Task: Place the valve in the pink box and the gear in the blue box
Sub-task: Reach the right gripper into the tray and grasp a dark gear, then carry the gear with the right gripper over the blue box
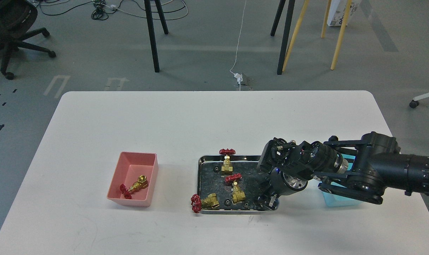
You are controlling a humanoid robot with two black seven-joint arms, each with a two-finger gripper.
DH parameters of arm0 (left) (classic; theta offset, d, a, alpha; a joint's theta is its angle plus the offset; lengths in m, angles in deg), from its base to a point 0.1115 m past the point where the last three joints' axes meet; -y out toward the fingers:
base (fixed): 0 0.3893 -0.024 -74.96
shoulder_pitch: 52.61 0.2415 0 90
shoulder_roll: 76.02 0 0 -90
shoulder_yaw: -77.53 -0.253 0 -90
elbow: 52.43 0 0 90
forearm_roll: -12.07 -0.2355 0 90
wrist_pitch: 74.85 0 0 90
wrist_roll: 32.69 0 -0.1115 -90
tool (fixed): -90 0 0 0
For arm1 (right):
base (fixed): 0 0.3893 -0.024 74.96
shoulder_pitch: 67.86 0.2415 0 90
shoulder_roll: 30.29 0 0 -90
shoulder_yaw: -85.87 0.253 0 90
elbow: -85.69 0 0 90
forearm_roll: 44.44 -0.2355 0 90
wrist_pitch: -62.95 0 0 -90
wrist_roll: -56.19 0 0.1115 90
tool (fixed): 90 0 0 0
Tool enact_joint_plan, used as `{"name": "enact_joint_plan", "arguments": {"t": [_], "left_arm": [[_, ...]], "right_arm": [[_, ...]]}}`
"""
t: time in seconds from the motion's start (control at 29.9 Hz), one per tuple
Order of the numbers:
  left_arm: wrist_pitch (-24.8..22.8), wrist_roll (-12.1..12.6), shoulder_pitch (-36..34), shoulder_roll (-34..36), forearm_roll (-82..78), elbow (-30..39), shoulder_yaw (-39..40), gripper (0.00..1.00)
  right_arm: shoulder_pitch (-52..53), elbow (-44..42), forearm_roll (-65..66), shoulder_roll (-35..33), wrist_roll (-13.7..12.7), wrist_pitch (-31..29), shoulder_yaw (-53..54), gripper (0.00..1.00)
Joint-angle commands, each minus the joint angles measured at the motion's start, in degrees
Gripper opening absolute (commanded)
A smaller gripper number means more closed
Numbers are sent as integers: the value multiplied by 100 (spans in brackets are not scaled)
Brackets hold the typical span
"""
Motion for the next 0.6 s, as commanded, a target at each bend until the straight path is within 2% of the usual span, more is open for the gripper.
{"name": "enact_joint_plan", "arguments": {"t": [0.0, 0.2, 0.47, 0.57], "left_arm": [[0, 0, 0, 0, -2, -19, 0, 99], [0, 0, 0, 0, 7, -19, 0, 99], [0, 0, 0, 0, 7, -19, 0, 99], [0, 0, 0, 0, -2, -28, 0, 99]], "right_arm": [[-27, 0, 0, 4, -10, 0, 0, 43], [-27, 0, 0, 4, -28, 0, 0, 34], [-1, 53, 0, 4, -168, 0, 9, 17], [8, 53, -18, 4, -291, 0, 88, 14]]}}
